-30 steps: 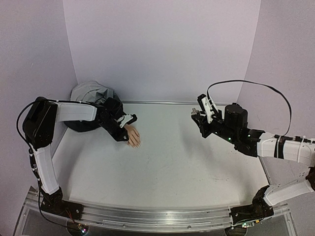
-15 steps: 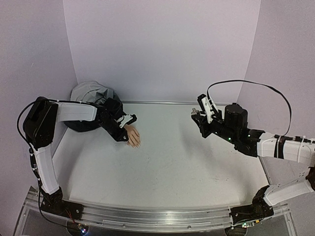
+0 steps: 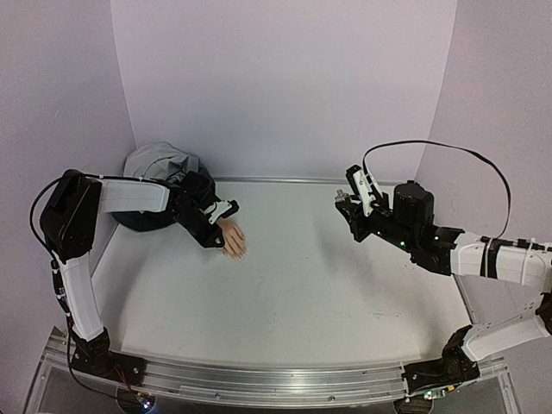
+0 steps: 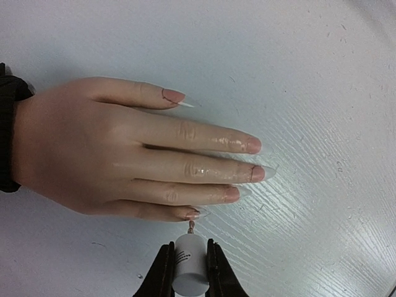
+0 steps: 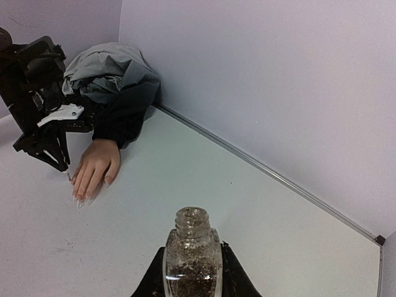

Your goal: Paint the nails

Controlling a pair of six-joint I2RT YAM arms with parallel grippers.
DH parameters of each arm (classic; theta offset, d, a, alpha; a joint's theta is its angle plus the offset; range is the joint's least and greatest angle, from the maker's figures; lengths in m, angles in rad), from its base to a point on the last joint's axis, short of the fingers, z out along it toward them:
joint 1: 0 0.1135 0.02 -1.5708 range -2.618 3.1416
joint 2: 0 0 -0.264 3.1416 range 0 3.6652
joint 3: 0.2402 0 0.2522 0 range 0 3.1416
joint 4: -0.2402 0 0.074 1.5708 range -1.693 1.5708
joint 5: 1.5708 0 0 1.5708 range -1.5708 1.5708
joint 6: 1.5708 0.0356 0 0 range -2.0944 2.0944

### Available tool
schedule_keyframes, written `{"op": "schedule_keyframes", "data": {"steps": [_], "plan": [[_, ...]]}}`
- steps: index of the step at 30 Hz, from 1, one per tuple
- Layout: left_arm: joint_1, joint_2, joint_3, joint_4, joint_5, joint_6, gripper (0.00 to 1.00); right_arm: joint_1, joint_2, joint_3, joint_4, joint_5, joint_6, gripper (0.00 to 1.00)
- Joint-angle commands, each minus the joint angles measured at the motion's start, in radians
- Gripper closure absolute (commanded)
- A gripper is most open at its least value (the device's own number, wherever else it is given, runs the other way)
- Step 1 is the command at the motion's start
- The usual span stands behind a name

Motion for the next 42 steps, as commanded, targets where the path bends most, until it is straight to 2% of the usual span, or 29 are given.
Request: {"op": "schedule_keyframes", "data": {"steps": [1, 29, 42], "plan": [[0.005, 0.003, 0.054, 0.041, 0.01, 0.009, 1.0, 0.0, -0.001, 0.004, 0.074, 0.008, -0.006, 1.0], [0.005, 0.018, 0.061, 0.041, 0.019, 0.009, 1.0, -0.001, 0.002, 0.005, 0.074, 0.005, -0.005, 1.0], [0.005, -0.014, 0.015, 0.034, 0.006, 0.015, 1.0, 0.0, 0.004, 0.006, 0.074, 0.001, -0.005, 1.0]]}}
